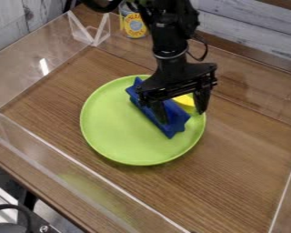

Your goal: Remove the blue object from inside the green plate and put it on the table

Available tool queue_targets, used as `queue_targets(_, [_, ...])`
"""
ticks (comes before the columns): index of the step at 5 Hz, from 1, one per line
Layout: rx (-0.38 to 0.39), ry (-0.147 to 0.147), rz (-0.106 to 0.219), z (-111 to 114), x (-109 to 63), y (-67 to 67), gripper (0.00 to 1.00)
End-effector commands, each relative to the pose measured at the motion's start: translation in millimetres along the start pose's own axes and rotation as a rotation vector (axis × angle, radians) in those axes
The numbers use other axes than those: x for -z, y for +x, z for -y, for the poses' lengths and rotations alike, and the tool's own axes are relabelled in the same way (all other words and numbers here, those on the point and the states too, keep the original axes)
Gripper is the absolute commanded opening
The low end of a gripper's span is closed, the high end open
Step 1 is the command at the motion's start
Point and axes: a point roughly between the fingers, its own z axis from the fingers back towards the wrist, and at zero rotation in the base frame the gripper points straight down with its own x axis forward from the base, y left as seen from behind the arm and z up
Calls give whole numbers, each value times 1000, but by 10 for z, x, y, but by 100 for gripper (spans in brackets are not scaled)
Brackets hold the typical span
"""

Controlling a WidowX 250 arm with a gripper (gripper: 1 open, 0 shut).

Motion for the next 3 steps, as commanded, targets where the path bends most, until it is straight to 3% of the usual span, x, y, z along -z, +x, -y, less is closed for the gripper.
queue_targets(1, [-1, -38, 47, 72, -86, 78, 100])
queue_targets(3, [-12, -31, 57, 90, 50, 117, 100])
